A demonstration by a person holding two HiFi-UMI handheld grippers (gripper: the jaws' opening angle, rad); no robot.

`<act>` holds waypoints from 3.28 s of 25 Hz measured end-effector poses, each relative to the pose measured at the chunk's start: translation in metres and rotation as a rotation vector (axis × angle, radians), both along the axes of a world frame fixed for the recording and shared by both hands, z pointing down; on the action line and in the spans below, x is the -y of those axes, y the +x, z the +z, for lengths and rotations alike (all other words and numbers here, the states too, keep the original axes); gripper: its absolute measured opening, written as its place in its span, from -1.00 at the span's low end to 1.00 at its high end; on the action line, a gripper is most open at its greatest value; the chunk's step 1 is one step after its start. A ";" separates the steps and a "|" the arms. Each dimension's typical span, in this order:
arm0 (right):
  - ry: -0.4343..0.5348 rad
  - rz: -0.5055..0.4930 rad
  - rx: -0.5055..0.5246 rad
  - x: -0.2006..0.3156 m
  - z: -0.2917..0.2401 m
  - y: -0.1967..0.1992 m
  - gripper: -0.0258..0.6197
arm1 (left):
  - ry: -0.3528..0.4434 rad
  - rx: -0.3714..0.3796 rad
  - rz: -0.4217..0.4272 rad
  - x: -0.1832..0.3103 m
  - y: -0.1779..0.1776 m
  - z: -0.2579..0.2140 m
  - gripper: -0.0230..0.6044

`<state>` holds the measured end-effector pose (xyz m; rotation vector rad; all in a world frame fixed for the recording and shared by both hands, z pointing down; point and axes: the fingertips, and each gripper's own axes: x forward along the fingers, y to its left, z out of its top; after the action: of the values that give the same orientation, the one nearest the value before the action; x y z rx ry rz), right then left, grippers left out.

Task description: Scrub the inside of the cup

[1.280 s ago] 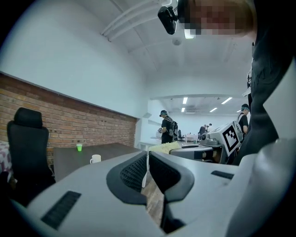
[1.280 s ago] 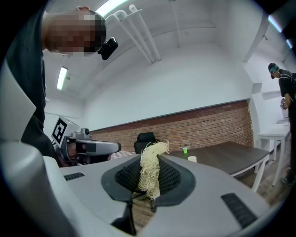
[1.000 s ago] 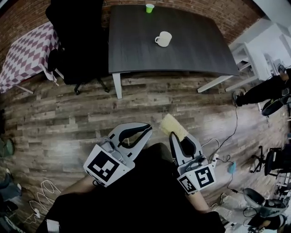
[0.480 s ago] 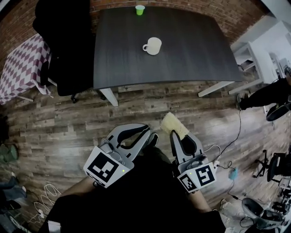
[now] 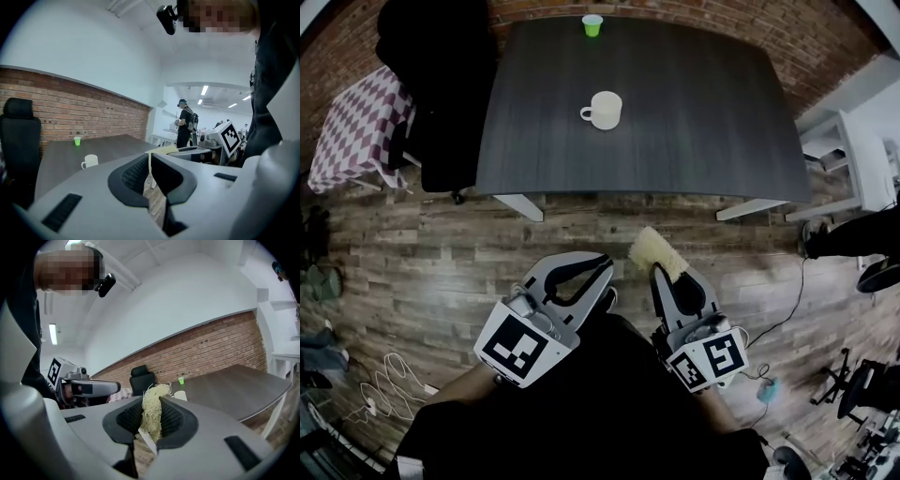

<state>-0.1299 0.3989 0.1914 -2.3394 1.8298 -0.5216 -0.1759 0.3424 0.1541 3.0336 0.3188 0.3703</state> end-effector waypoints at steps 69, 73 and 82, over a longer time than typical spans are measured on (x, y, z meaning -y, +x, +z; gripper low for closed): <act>-0.886 -0.632 -0.133 0.447 0.263 0.303 -0.66 | 0.098 0.489 -0.114 0.398 0.299 0.321 -0.38; -0.966 -0.698 -0.239 0.453 0.281 0.295 -0.66 | 0.087 0.483 -0.099 0.405 0.306 0.328 -0.39; -0.950 -0.770 -0.125 0.452 0.281 0.293 -0.66 | 0.135 0.496 -0.079 0.408 0.323 0.329 -0.61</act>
<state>0.1630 -0.0526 0.4722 -1.9388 3.0070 -1.6641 0.1472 -0.0655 0.4829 2.9266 0.1419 1.1455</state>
